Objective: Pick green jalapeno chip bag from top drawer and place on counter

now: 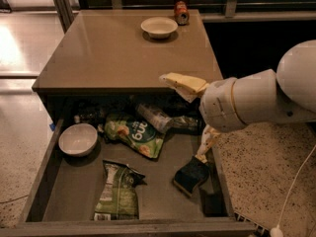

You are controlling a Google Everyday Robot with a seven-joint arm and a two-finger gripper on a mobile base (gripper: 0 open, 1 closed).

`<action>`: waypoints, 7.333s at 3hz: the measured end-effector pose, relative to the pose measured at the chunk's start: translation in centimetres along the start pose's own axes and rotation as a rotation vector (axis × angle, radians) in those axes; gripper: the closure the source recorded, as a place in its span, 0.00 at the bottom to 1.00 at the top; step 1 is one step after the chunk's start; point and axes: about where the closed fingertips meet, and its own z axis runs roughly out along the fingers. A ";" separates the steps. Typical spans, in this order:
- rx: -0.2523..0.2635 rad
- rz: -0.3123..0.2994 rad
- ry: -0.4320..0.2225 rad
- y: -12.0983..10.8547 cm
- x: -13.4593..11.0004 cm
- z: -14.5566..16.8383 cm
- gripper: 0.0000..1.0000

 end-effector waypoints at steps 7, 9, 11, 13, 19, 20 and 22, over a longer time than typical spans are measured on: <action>-0.067 -0.314 0.248 2.6 -4.6 2.7 0.00; -0.112 -0.368 0.255 2.9 -5.0 2.9 0.00; -0.236 -0.540 0.212 3.7 -7.6 6.2 0.00; -0.253 -0.564 0.213 3.4 -8.2 6.8 0.00; -0.336 -0.696 0.176 2.1 -12.5 12.5 0.00; -0.420 -0.752 0.235 2.8 -13.3 13.1 0.00; -0.423 -0.751 0.302 2.0 -12.3 12.9 0.00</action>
Offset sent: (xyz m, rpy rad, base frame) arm -0.0039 0.0041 0.0023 -0.0208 -0.0984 0.0219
